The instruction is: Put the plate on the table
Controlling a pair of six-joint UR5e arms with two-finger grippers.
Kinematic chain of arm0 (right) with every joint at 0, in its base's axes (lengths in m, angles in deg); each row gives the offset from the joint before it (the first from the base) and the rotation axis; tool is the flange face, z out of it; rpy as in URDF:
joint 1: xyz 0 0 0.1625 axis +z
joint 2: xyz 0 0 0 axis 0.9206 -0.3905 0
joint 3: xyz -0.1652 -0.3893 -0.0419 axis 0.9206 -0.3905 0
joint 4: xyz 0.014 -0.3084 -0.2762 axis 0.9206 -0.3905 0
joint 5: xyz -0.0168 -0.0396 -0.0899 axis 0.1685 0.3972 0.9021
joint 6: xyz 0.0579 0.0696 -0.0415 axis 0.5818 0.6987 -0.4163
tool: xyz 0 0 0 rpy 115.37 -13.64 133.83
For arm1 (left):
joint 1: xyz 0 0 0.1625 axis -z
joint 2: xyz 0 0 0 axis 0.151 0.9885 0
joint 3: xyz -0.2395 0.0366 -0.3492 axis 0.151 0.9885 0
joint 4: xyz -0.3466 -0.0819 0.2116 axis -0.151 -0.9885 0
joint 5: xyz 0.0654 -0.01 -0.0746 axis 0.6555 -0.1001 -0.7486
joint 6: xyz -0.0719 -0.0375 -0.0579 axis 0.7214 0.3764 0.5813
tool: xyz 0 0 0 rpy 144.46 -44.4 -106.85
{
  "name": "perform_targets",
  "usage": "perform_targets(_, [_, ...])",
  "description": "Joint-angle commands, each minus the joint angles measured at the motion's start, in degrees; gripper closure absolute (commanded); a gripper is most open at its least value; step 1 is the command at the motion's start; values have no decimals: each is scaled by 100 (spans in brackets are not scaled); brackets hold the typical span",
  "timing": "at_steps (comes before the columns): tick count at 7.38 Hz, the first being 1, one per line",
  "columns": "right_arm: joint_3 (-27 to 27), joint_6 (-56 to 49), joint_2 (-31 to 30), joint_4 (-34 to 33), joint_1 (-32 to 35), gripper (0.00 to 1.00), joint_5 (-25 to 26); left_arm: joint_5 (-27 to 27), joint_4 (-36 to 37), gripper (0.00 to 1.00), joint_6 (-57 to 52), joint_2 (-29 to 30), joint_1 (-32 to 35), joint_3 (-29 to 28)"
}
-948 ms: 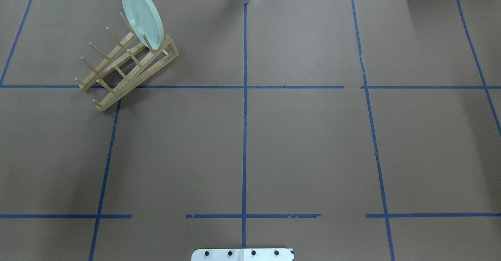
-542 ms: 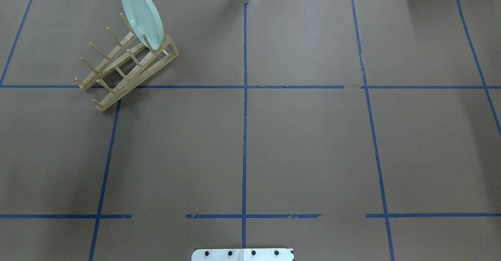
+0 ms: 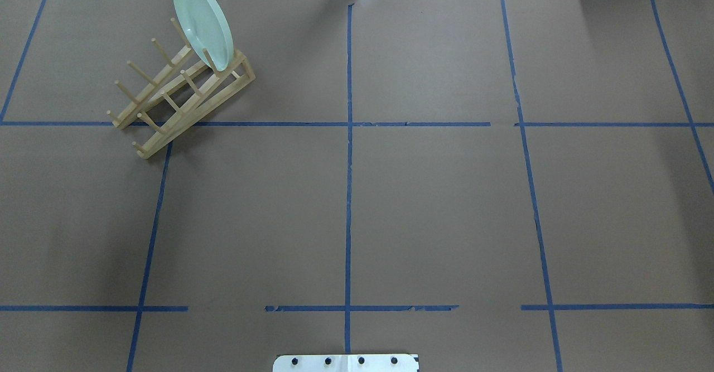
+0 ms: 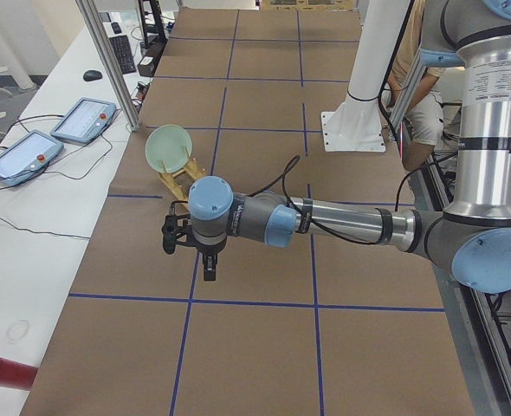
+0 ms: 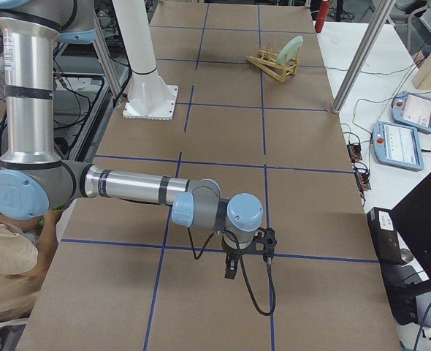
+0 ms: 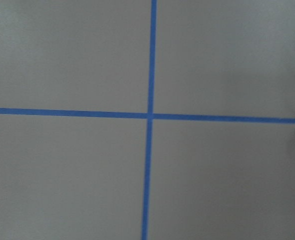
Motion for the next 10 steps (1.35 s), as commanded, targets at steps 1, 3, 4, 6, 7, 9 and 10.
perform_targets(1, [3,0,-6,0,0,0,0,-45,-1716,0,3048,695,-758,-283])
perform_targets(3, [3,0,3,0,0,0,0,-10,-2982,0,5356,1521,-1025,-800])
perform_targets(4, [3,0,3,0,0,0,0,34,-3685,0,6340,1873,-1313,-1038])
perform_targets(6, [3,0,-6,0,0,0,0,1275,-4549,0,7760,2349,-2024,-1206])
perform_targets(7, [3,0,3,0,0,0,0,1361,-5485,0,8566,2412,-2150,-1486])
perform_targets(9, [3,0,-6,0,0,0,0,2130,-5968,0,9249,2815,-2474,-1995])
perform_targets(10, [3,0,-6,0,0,0,0,2274,-5960,0,9199,2870,-2580,-2111])
